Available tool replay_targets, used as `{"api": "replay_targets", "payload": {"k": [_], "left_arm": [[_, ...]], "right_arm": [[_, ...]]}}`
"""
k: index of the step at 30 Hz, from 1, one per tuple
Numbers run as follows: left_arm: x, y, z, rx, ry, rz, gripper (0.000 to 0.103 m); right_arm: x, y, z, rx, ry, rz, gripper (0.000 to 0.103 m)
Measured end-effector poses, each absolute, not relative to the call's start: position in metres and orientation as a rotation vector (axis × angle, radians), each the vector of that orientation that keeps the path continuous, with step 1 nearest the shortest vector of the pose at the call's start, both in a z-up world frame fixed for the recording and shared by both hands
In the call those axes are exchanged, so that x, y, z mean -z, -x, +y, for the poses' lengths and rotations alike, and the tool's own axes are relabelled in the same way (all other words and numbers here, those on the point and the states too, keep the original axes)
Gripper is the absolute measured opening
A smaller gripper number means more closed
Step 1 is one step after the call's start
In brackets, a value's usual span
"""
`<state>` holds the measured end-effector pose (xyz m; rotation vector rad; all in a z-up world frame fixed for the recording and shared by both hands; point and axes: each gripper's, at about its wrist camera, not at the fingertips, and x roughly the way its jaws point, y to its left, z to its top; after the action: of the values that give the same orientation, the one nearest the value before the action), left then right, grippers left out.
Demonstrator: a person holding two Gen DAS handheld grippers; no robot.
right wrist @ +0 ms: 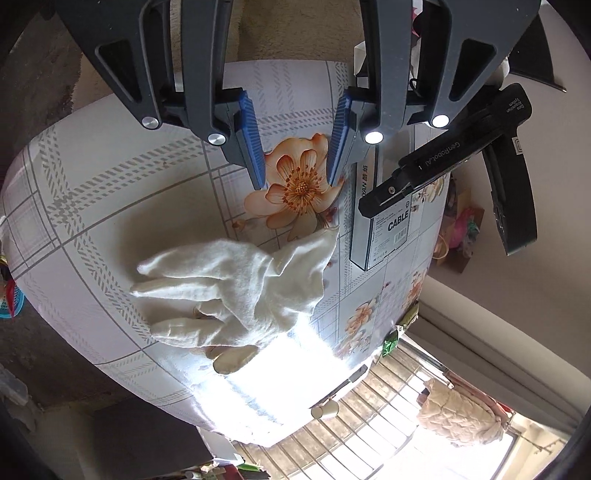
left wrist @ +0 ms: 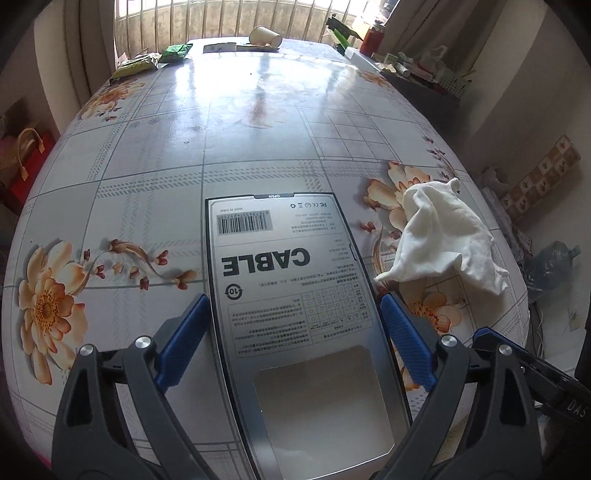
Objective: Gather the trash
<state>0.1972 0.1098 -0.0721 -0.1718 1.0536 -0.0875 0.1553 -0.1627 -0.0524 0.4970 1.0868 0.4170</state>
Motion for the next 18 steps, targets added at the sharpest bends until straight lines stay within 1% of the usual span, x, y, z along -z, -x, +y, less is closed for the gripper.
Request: {"api": "replay_targets", "payload": {"k": [6, 8, 11, 12, 13, 18], "left_arm": [[0.072, -0.189, 0.119, 0.103, 0.151, 1.034, 0.088], [0.072, -0.187, 0.123, 0.11, 0.15, 1.034, 0.088], [0.072, -0.184, 0.127, 0.115, 0.147, 1.033, 0.087], [0.073, -0.183, 0.126, 0.116, 0.145, 1.032, 0.087], [0.073, -0.182, 0.127, 0.118, 0.144, 1.031, 0.087], [0.073, -0.179, 0.129, 0.116, 0.143, 1.03, 0.087]], "right_arm": [[0.034, -0.159, -0.174, -0.34, -0.434, 1.013, 0.035], [0.027, -0.166, -0.18, -0.311, -0.417, 0.984, 0.042], [0.017, -0.182, -0.186, -0.263, -0.385, 0.942, 0.064], [0.015, -0.19, -0.187, -0.253, -0.375, 0.935, 0.069], [0.015, -0.199, -0.186, -0.248, -0.36, 0.94, 0.076], [0.023, -0.241, -0.167, -0.226, -0.288, 1.002, 0.079]]}}
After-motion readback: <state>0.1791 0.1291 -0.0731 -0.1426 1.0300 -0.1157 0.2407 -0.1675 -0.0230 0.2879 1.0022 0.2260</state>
